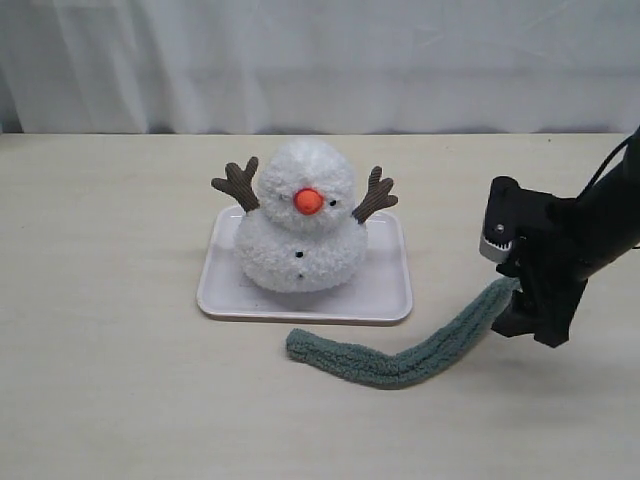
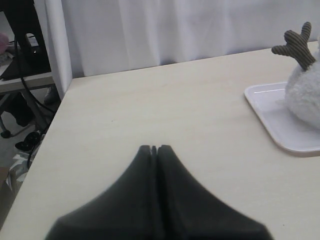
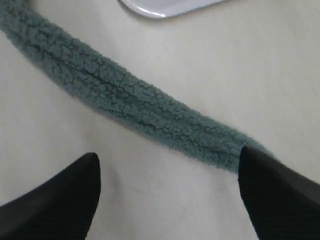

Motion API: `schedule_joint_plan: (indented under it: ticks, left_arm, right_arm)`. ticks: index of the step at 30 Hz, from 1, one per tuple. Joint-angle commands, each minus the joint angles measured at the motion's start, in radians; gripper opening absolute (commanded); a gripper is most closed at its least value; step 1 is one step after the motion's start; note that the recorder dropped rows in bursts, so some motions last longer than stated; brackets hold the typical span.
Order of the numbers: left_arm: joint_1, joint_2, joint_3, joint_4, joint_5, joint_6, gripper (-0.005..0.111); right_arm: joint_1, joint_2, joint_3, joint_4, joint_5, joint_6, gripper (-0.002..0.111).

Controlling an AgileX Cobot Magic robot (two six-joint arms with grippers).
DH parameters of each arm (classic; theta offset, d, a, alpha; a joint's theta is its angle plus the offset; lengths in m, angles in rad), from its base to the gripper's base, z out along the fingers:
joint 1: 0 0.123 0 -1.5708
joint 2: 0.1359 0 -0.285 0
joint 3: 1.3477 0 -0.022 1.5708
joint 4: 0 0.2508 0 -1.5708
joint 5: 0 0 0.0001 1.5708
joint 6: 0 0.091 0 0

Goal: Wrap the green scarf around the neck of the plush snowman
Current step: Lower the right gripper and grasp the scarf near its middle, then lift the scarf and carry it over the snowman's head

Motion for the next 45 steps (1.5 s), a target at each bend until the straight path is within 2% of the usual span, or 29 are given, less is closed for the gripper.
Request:
schedule_joint_plan:
  ticks: [1, 4, 11, 19, 23, 28, 38, 45]
  left_arm:
    - [-0.005, -0.003, 0.003, -0.004, -0.007, -0.006, 0.000]
    - [-0.005, -0.003, 0.003, -0.004, -0.007, -0.006, 0.000]
    - [-0.005, -0.003, 0.003, -0.004, -0.007, -0.006, 0.000]
    - [-0.005, -0.003, 0.003, -0.004, -0.007, -0.006, 0.000]
    - [-0.005, -0.003, 0.003, -0.004, -0.007, -0.006, 0.000]
    - [-0.005, -0.003, 0.003, -0.004, -0.007, -0.006, 0.000]
    - [-0.005, -0.003, 0.003, -0.004, -0.007, -0.006, 0.000]
    - [-0.005, -0.003, 0.003, -0.004, -0.007, -0.006, 0.000]
  right_arm:
    - [-0.003, 0.003, 0.047, 0.006, -0.107, -0.137, 0.071]
    - [-0.003, 0.008, 0.074, 0.006, -0.150, -0.261, 0.071]
    - [-0.003, 0.063, 0.089, 0.006, -0.233, -0.300, 0.071]
    - [0.107, 0.128, 0.089, 0.002, -0.423, -0.304, 0.071]
    - [0.137, 0.146, 0.089, -0.045, -0.457, -0.304, 0.068]
    - [0.137, 0.165, 0.091, -0.050, -0.431, -0.304, 0.052]
    - [0.137, 0.151, 0.092, -0.050, -0.401, -0.294, 0.004]
    - [0.137, 0.034, 0.092, -0.047, -0.393, -0.203, 0.004]
